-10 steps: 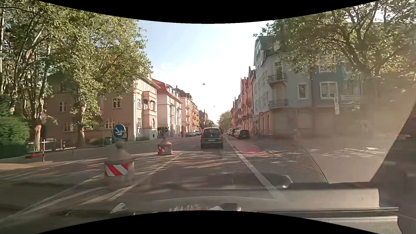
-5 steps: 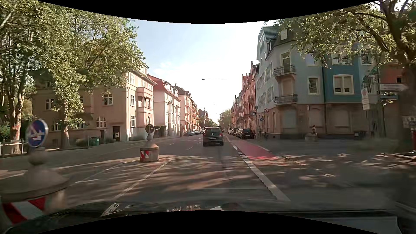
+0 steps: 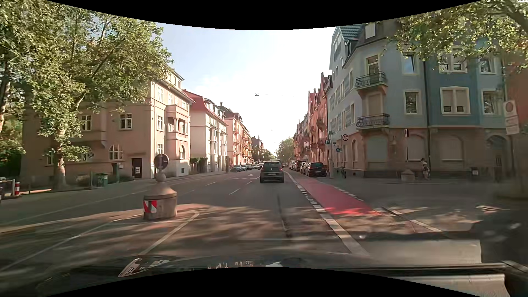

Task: Follow the waypoints while adhering to traffic rules and regulations

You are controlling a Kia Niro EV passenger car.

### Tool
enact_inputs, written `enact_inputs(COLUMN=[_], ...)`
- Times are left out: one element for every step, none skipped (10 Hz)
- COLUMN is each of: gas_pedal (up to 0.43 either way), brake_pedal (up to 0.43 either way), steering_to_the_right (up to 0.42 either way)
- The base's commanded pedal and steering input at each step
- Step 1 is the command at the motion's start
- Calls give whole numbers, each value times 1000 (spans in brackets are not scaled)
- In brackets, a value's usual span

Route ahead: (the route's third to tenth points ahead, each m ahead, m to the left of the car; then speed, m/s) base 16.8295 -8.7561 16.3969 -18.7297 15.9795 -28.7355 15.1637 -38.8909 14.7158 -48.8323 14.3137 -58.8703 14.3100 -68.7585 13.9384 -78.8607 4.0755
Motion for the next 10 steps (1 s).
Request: enact_inputs(gas_pedal=[0, 0, 0, 0, 0, 0, 0, 0, 0, 0], brake_pedal=[226, 232, 232, 232, 232, 232, 232, 226, 207, 183], steering_to_the_right=[4, 4, 3, 3, 3, 3, 3, 3, 3, 3])
